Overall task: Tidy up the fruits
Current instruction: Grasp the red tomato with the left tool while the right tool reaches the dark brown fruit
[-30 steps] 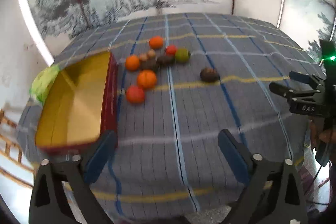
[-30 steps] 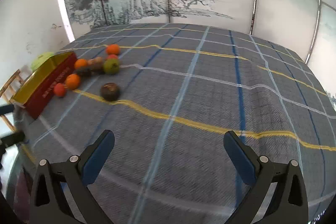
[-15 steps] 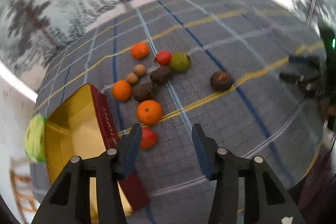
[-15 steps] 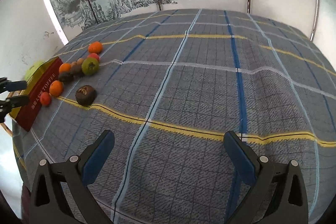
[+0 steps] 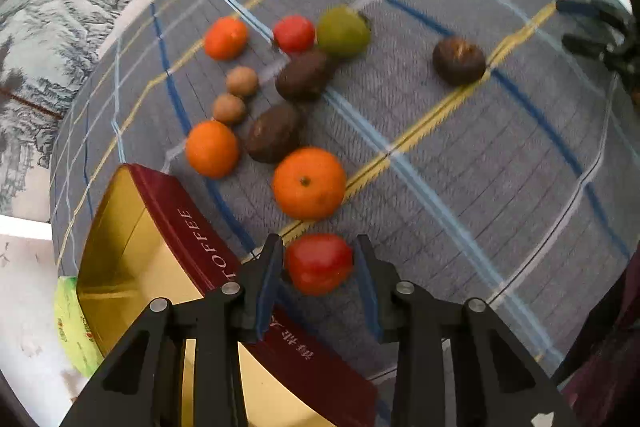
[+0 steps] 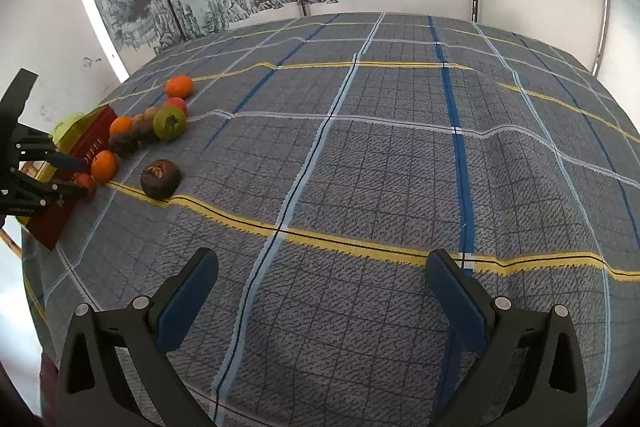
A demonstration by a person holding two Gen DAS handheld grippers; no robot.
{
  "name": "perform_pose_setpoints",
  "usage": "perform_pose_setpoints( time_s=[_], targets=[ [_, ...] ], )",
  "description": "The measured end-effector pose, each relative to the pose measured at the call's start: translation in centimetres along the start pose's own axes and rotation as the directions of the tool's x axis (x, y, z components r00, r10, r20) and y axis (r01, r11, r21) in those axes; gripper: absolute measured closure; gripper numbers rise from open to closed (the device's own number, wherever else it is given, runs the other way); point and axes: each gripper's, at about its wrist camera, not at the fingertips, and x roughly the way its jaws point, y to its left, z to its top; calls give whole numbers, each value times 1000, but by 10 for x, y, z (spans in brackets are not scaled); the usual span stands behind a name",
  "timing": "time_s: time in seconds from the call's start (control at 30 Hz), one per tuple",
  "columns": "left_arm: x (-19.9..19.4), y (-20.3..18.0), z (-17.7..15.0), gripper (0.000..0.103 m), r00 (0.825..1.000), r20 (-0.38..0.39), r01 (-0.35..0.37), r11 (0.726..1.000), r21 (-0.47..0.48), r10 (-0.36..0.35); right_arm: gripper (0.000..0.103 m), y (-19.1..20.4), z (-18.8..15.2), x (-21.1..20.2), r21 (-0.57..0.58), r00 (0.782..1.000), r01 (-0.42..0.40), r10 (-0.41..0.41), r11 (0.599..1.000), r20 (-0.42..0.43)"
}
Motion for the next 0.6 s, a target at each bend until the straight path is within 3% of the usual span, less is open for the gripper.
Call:
perform_pose_setpoints(
  time_s=[0.2, 0.37, 0.47, 0.6],
  targets=[
    [4, 7, -7, 71, 999, 14, 45, 999, -6, -45, 0, 1, 2, 2, -7, 1000, 8, -8, 1000, -4],
    [-1, 5, -15, 71, 999, 31, 32, 998, -52, -30, 0, 1, 2, 3, -8, 1000, 8, -8, 1000, -3],
    [-15, -3, -23, 71, 996, 80, -12, 985, -174, 26, 0, 1, 3, 4, -10, 1000, 11, -11, 1000, -5],
    [-44, -13, -32, 71, 979, 204, 62, 928, -369, 16, 0, 3, 4, 4, -17, 1000, -1, 1, 1000, -17]
  ],
)
